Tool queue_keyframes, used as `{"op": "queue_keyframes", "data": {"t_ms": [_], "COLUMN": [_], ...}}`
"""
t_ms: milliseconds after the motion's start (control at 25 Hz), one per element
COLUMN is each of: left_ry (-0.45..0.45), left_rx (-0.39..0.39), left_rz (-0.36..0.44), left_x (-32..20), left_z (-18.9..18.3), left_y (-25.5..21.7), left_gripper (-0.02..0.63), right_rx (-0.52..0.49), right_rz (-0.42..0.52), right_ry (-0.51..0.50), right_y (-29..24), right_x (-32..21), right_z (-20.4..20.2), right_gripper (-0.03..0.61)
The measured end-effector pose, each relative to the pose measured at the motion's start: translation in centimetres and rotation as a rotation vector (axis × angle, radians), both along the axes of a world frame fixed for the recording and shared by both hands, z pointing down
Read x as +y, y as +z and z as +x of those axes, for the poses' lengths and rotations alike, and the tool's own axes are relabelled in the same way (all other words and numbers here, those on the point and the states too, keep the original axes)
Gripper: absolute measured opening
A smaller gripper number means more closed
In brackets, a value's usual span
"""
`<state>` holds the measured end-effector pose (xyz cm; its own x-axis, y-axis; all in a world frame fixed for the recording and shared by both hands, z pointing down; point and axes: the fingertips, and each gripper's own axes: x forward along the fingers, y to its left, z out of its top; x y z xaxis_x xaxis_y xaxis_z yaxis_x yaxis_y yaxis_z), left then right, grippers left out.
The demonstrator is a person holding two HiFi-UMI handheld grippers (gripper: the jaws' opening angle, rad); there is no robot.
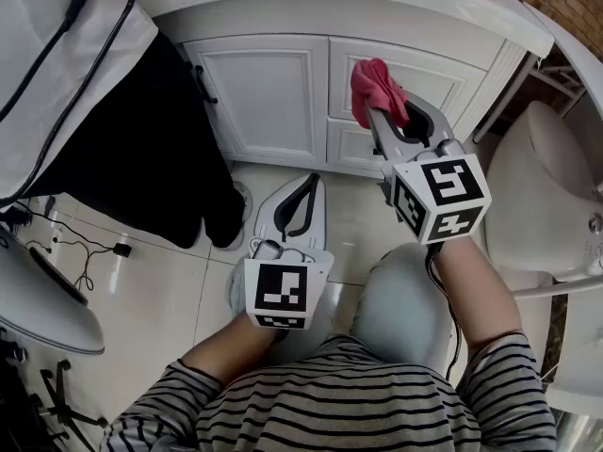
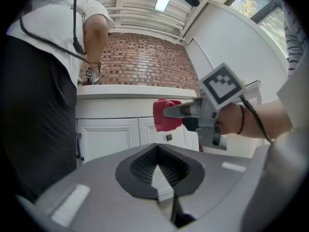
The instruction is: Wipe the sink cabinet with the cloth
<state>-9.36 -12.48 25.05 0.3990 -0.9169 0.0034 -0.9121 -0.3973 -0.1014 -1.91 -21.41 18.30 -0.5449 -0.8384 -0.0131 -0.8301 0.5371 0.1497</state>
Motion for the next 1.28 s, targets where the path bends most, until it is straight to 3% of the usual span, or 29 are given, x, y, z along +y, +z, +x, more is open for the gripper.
{"op": "queue_keyframes", "data": {"t_ms": [320, 600, 720, 1080, 1280], "left_ry": [0.001, 0.008, 0.021, 0.058, 0.054], "left_rx": [-0.009, -0.018, -0.02, -0.026, -0.026], "left_rz": [-0.017, -0.038, -0.042, -0.044, -0.023], "left_x": [-0.5, -0.8, -0.8, -0.6, -0.3], "left_z": [-0.9, -0.7, -0.2, 2.2, 2.5], "left_y": [0.4, 1.2, 1.4, 1.6, 1.4], "left_gripper": [-0.005, -0.005, -0.005, -0.005, -0.005], "right_rx": [-0.014, 0.016, 0.024, -0.003, -0.032], "right_rz": [-0.062, -0.05, -0.05, -0.072, -0.083], "right_ry": [-0.007, 0.057, 0.119, 0.373, 0.563], "right_y": [0.9, 0.8, 1.6, 3.1, 3.3], "right_x": [-8.8, -10.4, -9.8, -7.9, -5.6], "right_z": [-3.8, -1.2, 2.5, 19.3, 25.8], "right_gripper": [0.089, 0.091, 0.091, 0.095, 0.091]}}
